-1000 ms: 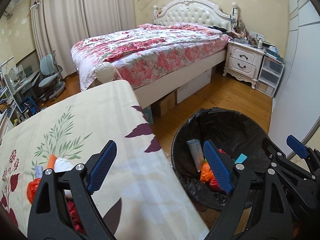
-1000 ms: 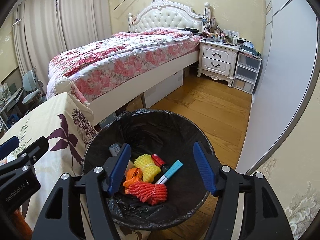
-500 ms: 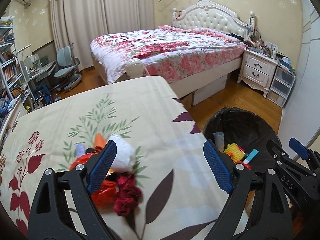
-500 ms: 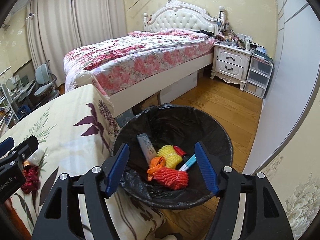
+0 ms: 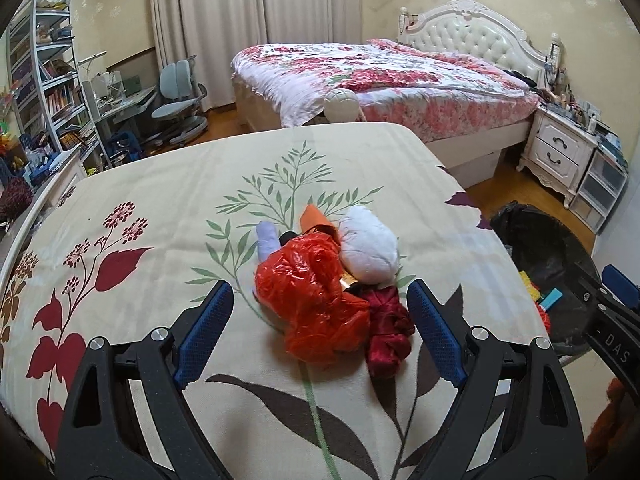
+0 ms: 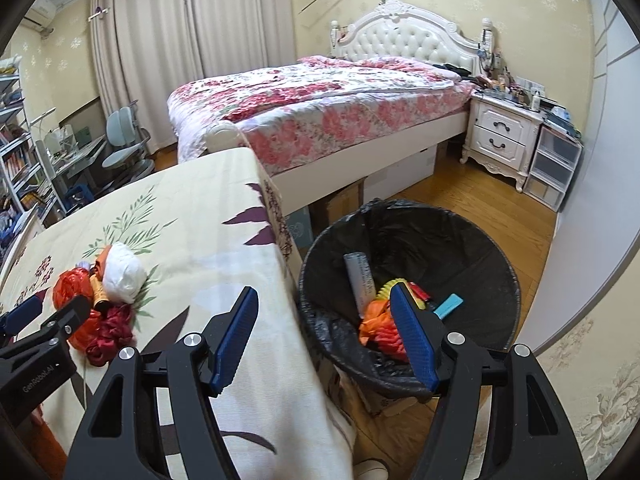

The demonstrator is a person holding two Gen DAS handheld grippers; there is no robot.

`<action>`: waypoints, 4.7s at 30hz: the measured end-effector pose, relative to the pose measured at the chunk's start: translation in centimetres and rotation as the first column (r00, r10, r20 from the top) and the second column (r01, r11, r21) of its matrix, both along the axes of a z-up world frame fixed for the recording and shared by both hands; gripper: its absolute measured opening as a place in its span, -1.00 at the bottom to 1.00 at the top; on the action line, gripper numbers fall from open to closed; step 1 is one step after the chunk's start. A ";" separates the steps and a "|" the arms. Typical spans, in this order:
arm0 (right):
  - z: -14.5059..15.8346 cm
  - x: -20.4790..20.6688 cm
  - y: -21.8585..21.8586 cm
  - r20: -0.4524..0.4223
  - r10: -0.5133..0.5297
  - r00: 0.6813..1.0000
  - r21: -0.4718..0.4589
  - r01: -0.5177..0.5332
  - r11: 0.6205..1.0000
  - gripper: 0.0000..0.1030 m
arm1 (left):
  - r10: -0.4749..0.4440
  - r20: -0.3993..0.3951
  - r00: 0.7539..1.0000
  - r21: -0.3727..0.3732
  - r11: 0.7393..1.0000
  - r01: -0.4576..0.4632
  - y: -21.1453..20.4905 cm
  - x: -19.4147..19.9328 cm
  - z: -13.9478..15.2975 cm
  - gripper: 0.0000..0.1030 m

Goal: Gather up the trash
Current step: 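Grasp the red plastic bag with the left tool, then grasp the dark red cloth with the right tool while the left tool holds the red bag, then carry the red bag and dark red cloth over the black bin with both tools, then open both tools to drop the red bag and dark red cloth into the bin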

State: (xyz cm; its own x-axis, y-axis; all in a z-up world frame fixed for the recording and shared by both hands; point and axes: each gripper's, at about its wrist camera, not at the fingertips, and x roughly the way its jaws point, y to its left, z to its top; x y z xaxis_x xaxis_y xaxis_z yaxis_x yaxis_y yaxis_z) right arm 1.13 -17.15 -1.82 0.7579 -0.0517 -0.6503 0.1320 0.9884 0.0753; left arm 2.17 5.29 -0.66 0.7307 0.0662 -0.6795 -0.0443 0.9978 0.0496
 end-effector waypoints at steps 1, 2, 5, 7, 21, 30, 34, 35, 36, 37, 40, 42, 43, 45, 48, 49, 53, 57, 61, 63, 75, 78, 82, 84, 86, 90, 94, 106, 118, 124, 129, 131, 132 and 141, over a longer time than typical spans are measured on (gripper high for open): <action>-0.1 0.1 0.3 -0.002 0.006 1.000 -0.001 -0.006 1.000 0.29 | 0.003 -0.001 1.000 -0.001 1.000 -0.003 0.3 0.1 -0.2 0.67; -0.1 0.1 0.5 -0.005 0.012 1.000 -0.002 -0.012 1.000 0.29 | 0.005 -0.002 1.000 -0.003 1.000 -0.005 0.4 0.1 -0.3 0.67; -0.4 0.2 1.1 -0.013 0.028 1.000 -0.005 -0.028 1.000 0.29 | -0.003 -0.021 1.000 -0.010 1.000 0.003 0.7 0.6 -0.8 0.36; -0.5 0.2 1.5 -0.017 0.037 0.999 -0.007 -0.037 0.999 0.29 | -0.018 -0.046 0.999 -0.024 1.000 0.017 0.9 0.9 -1.3 0.15; -0.2 -0.1 4.5 -0.017 0.114 0.993 -0.005 -0.114 0.994 0.29 | -0.062 -0.021 0.998 -0.084 0.995 0.060 2.9 -1.3 -0.2 -0.09; 0.1 -0.3 8.5 -0.022 0.208 0.978 -0.007 -0.208 0.978 0.29 | -0.036 -0.028 0.999 -0.073 0.997 0.034 5.9 -2.9 0.2 -0.09; -0.2 -0.1 10.5 -0.037 0.254 0.967 0.007 -0.254 0.967 0.29 | -0.015 -0.037 0.999 -0.070 0.997 0.013 7.5 -3.4 -0.2 -0.09; -0.3 0.0 11.1 -0.043 0.264 0.964 0.010 -0.264 0.964 0.29 | -0.009 -0.041 0.999 -0.071 0.997 0.006 8.0 -3.5 -0.4 -0.09; -0.4 0.0 11.5 -0.049 0.275 0.960 0.012 -0.275 0.961 0.29 | -0.003 -0.046 0.999 -0.073 0.997 0.000 8.4 -3.5 -0.5 -0.09; -0.5 0.1 12.1 -0.054 0.286 0.957 0.013 -0.286 0.958 0.29 | 0.002 -0.051 0.999 -0.074 0.997 -0.006 8.8 -3.5 -0.7 -0.09; -0.9 0.4 13.6 -0.071 0.311 0.948 0.001 -0.312 0.950 0.28 | 0.018 -0.061 0.998 -0.069 0.997 -0.022 9.8 -3.7 -1.1 -0.09; -1.4 0.7 14.4 -0.090 0.323 0.942 -0.009 -0.325 0.946 0.17 | 0.027 -0.064 0.998 -0.069 0.997 -0.031 10.4 -3.7 -1.2 -0.09; -1.6 0.8 14.7 -0.102 0.326 0.940 -0.012 -0.329 0.944 0.14 | 0.029 -0.067 0.997 -0.072 0.997 -0.034 10.6 -3.8 -1.3 -0.09; -2.1 1.0 15.1 -0.125 0.330 0.936 -0.018 -0.334 0.942 -0.06 | 0.031 -0.069 0.997 -0.077 0.996 -0.037 10.9 -3.8 -1.4 -0.09; -2.7 1.1 15.2 -0.150 0.331 0.932 -0.015 -0.337 0.941 -0.26 | 0.031 -0.067 0.997 -0.078 0.996 -0.036 11.1 -3.8 -1.5 -0.09; -2.6 1.0 15.1 -0.145 0.331 0.932 -0.014 -0.336 0.942 -0.28 | 0.031 -0.068 0.997 -0.079 0.996 -0.036 11.1 -3.8 -1.5 -0.09; -2.3 0.6 14.6 -0.141 0.325 0.935 -0.009 -0.329 0.944 -0.39 | 0.025 -0.069 0.997 -0.090 0.995 -0.032 11.1 -3.6 -1.6 -0.09; -1.9 0.2 13.6 -0.128 0.314 0.941 -0.003 -0.316 0.949 -0.40 | 0.015 -0.061 0.998 -0.096 0.995 -0.021 10.5 -3.6 -1.5 -0.09; -1.3 -0.3 12.3 -0.109 0.295 0.949 0.001 -0.297 0.955 -0.40 | -0.005 -0.052 0.999 -0.108 0.994 -0.001 9.6 -3.6 -1.3 -0.09; -1.0 -0.5 11.4 -0.099 0.277 0.956 -0.001 -0.279 0.960 -0.40 | -0.021 -0.045 0.999 -0.114 0.993 0.016 8.9 -3.6 -1.0 -0.09; 1.2 -0.8 3.6 -0.028 0.109 0.994 -0.025 -0.110 0.994 -0.40 | -0.184 0.005 0.983 -0.112 0.977 0.184 1.1 -2.4 0.4 -0.09; 1.5 -0.6 1.4 -0.014 0.059 0.998 -0.035 -0.060 0.998 -0.40 | -0.225 0.023 0.974 -0.108 0.968 0.226 -1.2 -1.7 0.8 -0.09; 1.6 -0.3 -1.3 -0.004 0.002 1.000 -0.039 -0.002 0.999 -0.40 | -0.274 0.041 0.961 -0.100 0.956 0.276 -4.2 -0.5 1.2 -0.09; 1.6 0.0 -2.4 0.001 -0.022 1.000 -0.040 0.022 0.999 -0.40 | -0.294 0.046 0.955 -0.096 0.950 0.298 -5.7 0.2 1.3 -0.09; 1.5 0.2 -3.3 0.007 -0.043 0.999 -0.044 0.043 0.998 -0.40 | -0.315 0.051 0.948 -0.093 0.943 0.319 -7.2 0.8 1.3 -0.09; 1.2 0.9 -5.0 0.007 -0.081 0.997 -0.048 0.081 0.996 -0.40 | -0.346 0.049 0.937 -0.083 0.934 0.349 -9.9 2.0 1.1 -0.09; 0.7 1.6 -6.5 0.007 -0.110 0.994 -0.040 0.110 0.993 -0.40 | -0.369 0.042 0.928 -0.076 0.925 0.372 -12.1 3.2 0.7 -0.09; -1.3 3.4 -9.6 -0.024 -0.176 0.984 -0.022 0.175 0.984 -0.40 | -0.401 0.003 0.916 -0.046 0.915 0.401 -16.4 6.1 -1.1 -0.09; -2.4 4.6 -11.1 -0.043 -0.210 0.977 -0.015 0.210 0.978 -0.40 | -0.409 -0.036 0.912 -0.022 0.912 0.409 -18.4 8.2 -2.8 -0.09; -2.7 4.9 -11.5 -0.050 -0.220 0.974 -0.017 0.219 0.975 -0.40 | -0.411 -0.052 0.910 -0.024 0.912 0.410 -19.2 8.9 -3.2 -0.08; -2.6 4.8 -12.1 -0.043 -0.240 0.970 -0.013 0.240 0.971 -0.31 | -0.405 -0.058 0.912 -0.032 0.914 0.404 -19.3 9.4 -3.1 0.13; -2.6 4.8 -12.2 -0.044 -0.243 0.969 -0.013 0.243 0.970 -0.22 | -0.405 -0.058 0.913 -0.032 0.914 0.403 -19.3 9.4 -3.1 0.21; -2.5 4.7 -12.2 -0.042 -0.245 0.969 -0.017 0.245 0.969 -0.18 | -0.404 -0.057 0.913 -0.032 0.915 0.403 -19.3 9.4 -3.1 0.26; -1.9 4.0 -12.1 -0.028 -0.257 0.966 -0.047 0.256 0.966 0.03 | -0.393 -0.035 0.919 -0.028 0.919 0.393 -18.7 9.0 -2.4 0.64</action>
